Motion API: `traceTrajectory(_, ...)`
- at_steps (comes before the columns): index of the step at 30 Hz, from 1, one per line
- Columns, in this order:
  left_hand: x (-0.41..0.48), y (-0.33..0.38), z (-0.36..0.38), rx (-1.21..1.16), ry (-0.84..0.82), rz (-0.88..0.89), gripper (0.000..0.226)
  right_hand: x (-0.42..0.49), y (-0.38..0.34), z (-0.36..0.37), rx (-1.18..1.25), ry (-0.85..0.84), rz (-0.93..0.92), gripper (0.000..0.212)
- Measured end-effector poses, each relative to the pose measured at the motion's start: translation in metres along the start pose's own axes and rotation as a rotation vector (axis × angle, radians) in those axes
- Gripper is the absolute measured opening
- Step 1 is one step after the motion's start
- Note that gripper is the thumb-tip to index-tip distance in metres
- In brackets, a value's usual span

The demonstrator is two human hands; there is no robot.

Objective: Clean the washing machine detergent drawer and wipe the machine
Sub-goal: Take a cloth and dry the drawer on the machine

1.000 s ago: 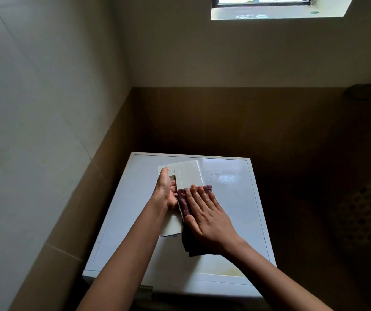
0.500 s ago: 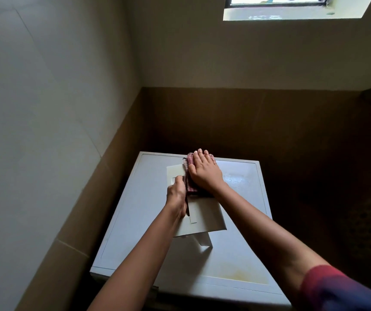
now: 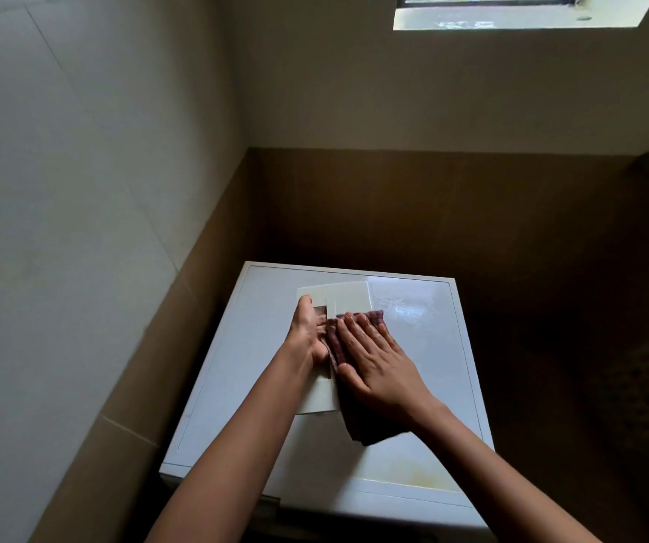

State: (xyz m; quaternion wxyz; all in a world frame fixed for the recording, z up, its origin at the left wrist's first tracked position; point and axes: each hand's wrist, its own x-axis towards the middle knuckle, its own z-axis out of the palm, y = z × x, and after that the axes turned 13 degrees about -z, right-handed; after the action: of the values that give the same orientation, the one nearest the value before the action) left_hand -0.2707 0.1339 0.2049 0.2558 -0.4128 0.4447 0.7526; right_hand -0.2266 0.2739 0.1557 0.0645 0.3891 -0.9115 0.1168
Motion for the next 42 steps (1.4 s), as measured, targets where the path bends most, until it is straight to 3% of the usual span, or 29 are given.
traceTrajectory(3, -0.001, 0.001, 0.001, -0.017, 0.017, -0.004, 0.06, -0.012, -0.006, 0.0, -0.052, 0.07, 0.052, 0.06)
traceTrajectory(7, -0.012, 0.007, -0.005, 0.198, -0.045, 0.014, 0.041, -0.012, -0.006, -0.005, -0.076, 0.101, 0.078, 0.059)
traceTrajectory(8, -0.015, 0.008, -0.009, 0.278, 0.006, 0.089, 0.034, -0.012, -0.007, -0.005, -0.076, 0.09, 0.08, 0.059)
traceTrajectory(11, -0.009, 0.008, -0.032, 0.525, 0.436, 0.53, 0.016, -0.012, -0.006, -0.002, -0.037, 0.057, 0.098, 0.059)
traceTrajectory(13, -0.004, 0.004, -0.044, 0.618, 0.581, 0.646, 0.024, -0.012, -0.005, -0.001, -0.022, 0.059, 0.099, 0.06)
traceTrajectory(17, 0.023, -0.011, -0.045, 0.6, 0.33, 0.424, 0.042, -0.01, -0.005, 0.0, -0.046, 0.044, 0.117, 0.061)
traceTrajectory(19, 0.029, -0.022, -0.042, 0.587, 0.266, 0.431, 0.049, -0.008, -0.006, 0.0, -0.005, 0.012, 0.148, 0.066)
traceTrajectory(24, 0.031, -0.023, -0.041, 0.532, 0.241, 0.476, 0.039, 0.019, -0.003, -0.006, 0.064, -0.106, 0.268, 0.072)
traceTrajectory(33, 0.036, -0.022, -0.038, 0.447, 0.255, 0.481, 0.048, 0.102, 0.015, 0.002, 0.049, -0.086, 0.454, 0.068)
traceTrajectory(37, 0.04, -0.02, -0.043, 0.346, 0.122, 0.371, 0.064, 0.115, 0.003, 0.008, 0.053, -0.067, 0.311, 0.069)
traceTrajectory(42, 0.029, -0.016, -0.034, 0.053, -0.086, 0.35, 0.061, 0.106, -0.011, 0.011, -0.008, -0.146, 0.137, 0.068)
